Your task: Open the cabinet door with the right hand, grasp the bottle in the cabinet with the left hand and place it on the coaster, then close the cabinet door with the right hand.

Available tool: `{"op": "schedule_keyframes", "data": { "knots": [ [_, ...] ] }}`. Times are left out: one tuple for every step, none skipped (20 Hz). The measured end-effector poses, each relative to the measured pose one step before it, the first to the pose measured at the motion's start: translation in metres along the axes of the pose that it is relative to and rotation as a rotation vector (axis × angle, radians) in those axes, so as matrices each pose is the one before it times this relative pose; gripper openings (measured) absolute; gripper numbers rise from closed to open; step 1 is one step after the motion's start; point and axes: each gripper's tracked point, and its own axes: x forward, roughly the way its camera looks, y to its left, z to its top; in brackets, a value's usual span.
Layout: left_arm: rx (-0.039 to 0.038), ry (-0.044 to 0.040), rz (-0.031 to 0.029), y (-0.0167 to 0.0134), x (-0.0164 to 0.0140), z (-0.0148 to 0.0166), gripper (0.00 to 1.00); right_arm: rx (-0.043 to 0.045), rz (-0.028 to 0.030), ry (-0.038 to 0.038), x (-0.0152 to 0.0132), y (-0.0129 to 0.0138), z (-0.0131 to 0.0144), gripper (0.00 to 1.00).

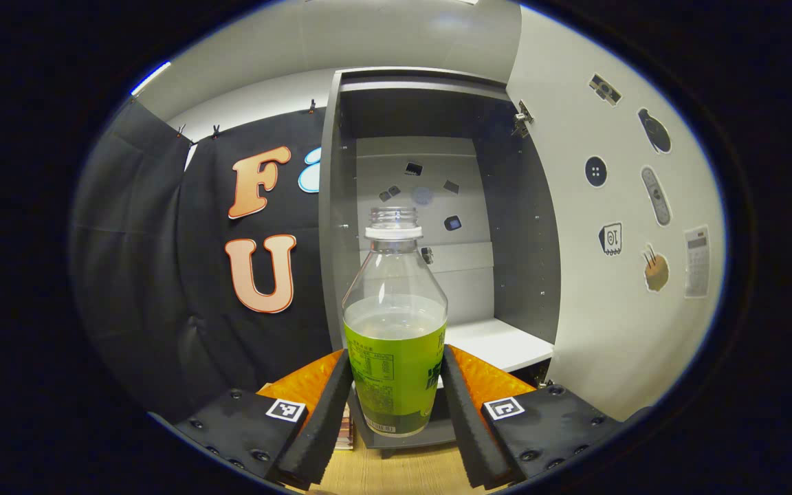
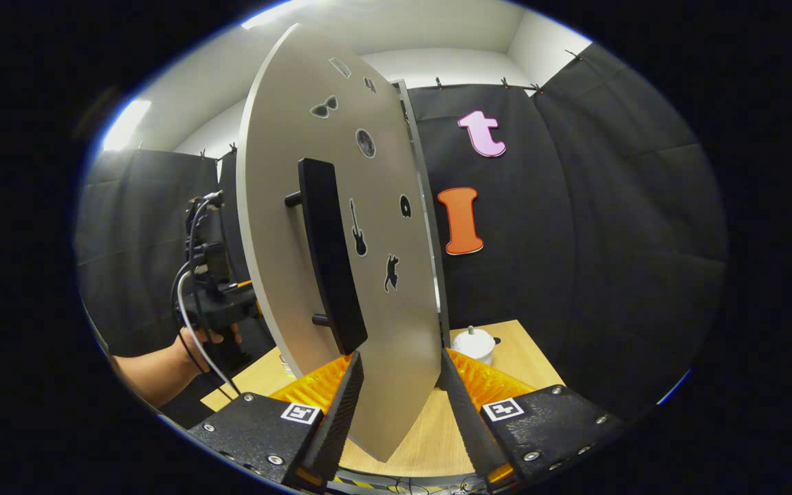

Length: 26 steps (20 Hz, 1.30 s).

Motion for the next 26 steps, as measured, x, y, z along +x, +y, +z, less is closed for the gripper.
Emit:
{"op": "schedule_keyframes", "data": {
  "knots": [
    [0.00054, -0.00148, 0.00316, 0.00531, -0.00567, -0.00541, 0.8, -0.01835, -0.01478, -0.01404, 0.00057, 0.00032, 0.00115, 0.71],
    [0.00268, -0.0041, 0.00171, 0.00445, -0.00315, -0.00579, 0.79, -0.02584, -0.01189, -0.01511, -0.00039, 0.00094, 0.00143, 0.71],
    [0.00084, -0.00219, 0.00524, 0.00465, -0.00493, -0.0046, 0.78, -0.02238, -0.01058, -0.01433, -0.00056, 0.0005, 0.0012, 0.71],
    [-0.00656, -0.00214, 0.00274, 0.00374, -0.00482, -0.00368, 0.79, -0.01236, -0.00974, -0.00569, -0.00086, -0.0001, -0.00018, 0.71],
    [-0.00591, 0.00175, 0.00465, 0.0002, 0.00966, -0.00738, 0.79, -0.00033, -0.01098, -0.00222, -0.00137, 0.00017, -0.00047, 0.71],
    [-0.00809, 0.00461, 0.00313, 0.00487, -0.00349, -0.00505, 0.79, 0.00639, -0.01075, 0.002, -0.00106, 0.0003, -0.00041, 0.71],
    [-0.00765, 0.00722, 0.00675, 0.00675, -0.00477, -0.0074, 0.79, 0.0088, -0.00961, 0.00112, -0.00153, 0.00098, -0.0003, 0.71],
    [-0.00465, 0.00791, 0.0076, 0.00632, -0.0033, -0.00666, 0.79, 0.00755, -0.00887, 0.00096, 0.00053, -0.00061, 0.00043, 0.71],
    [-0.00387, 0.00813, 0.00651, 0.00648, -0.00295, -0.00643, 0.79, 0.00664, -0.00671, 0.0002, -0.00077, 0.00034, -0.00013, 0.71],
    [0.00209, 0.00587, 0.00744, 0.00578, -0.00169, -0.00678, 0.79, 0.00345, -0.00549, 0.00121, -0.00091, 0.00057, -0.00068, 0.73],
    [0.0048, 0.00334, 0.00388, 0.00509, -0.00269, -0.00566, 0.79, 0.00363, -0.00237, 0.00121, -0.00185, 0.0006, -0.00019, 0.75],
    [0.00684, 0.00446, 0.00669, 0.00627, -0.00315, -0.00794, 0.78, 0.00441, -0.00332, 0.00148, -0.00248, 0.0003, 0.00055, 0.71],
    [0.00974, 0.00702, 0.00759, 0.00514, -0.00241, -0.00859, 0.78, 0.00309, -0.00595, -0.00014, -0.00228, 0.00018, 0.00002, 0.71],
    [0.01767, 0.01167, 0.01393, 0.00629, -0.00305, -0.00995, 0.78, 0.00184, -0.00969, 0.00066, -0.00186, 0.00078, -0.00004, 0.71],
    [0.01347, 0.00588, 0.00692, 0.00493, -0.00366, -0.00796, 0.77, -0.00008, -0.0136, 0.002, -0.00148, 0.00094, -0.00039, 0.71],
    [0.00725, 0.00292, 0.00524, 0.00369, -0.00208, -0.00651, 0.78, -0.00102, -0.00899, -0.00137, -0.00176, 0.00215, 0.00073, 0.71],
    [0.00429, 0.00417, 0.00227, 0.00322, -0.00205, -0.00727, 0.78, 0.00453, 0.00272, -0.01424, -0.00258, 0.00478, 0.00272, 0.71],
    [0.00361, 0.00376, 0.00444, 0.00319, -0.00185, -0.00891, 0.78, 0.01093, 0.00457, -0.01678, -0.00035, 0.00479, 0.00417, 0.71],
    [0.00117, 0.00952, 0.00688, 0.00345, -0.00201, -0.00888, 0.78, 0.00896, 0.00137, -0.01309, -0.00028, 0.00397, 0.0038, 0.71],
    [-0.00121, 0.00829, 0.00695, 0.00364, -0.00087, -0.00996, 0.8, 0.00384, -0.00428, -0.01097, -0.00174, 0.00181, 0.00363, 0.71],
    [-0.00006, 0.00923, 0.01044, 0.00393, -0.00041, -0.01069, 0.8, -0.00177, -0.00749, -0.0067, -0.00004, 0.00111, 0.00294, 0.71],
    [0.00198, 0.00559, 0.00857, 0.00278, -0.00129, -0.00945, 0.8, -0.00292, -0.01067, -0.00351, -0.00026, -0.00022, 0.00231, 0.71],
    [0.00496, 0.00554, 0.009, 0.00294, 0.00051, -0.0091, 0.8, -0.00316, -0.00921, 0.00151, 0.00049, 0.00035, 0.00132, 0.71],
    [0.00254, 0.00659, 0.00444, 0.0019, -0.00045, -0.01025, 0.8, -0.00304, -0.01326, 0.00402, -0.00072, -0.00017, 0.00102, 0.71],
    [0.0039, 0.00992, 0.00183, 0.00025, -0.0003, -0.00982, 0.8, -0.00246, -0.00936, 0.00476, -0.00081, 0.00032, 0.00084, 0.71],
    [0.0053, 0.00856, -0.00113, 0.00036, -0.00164, -0.01015, 0.79, -0.00173, -0.01122, 0.00444, 0.00004, -0.00027, 0.00059, 0.71]
  ]
}}
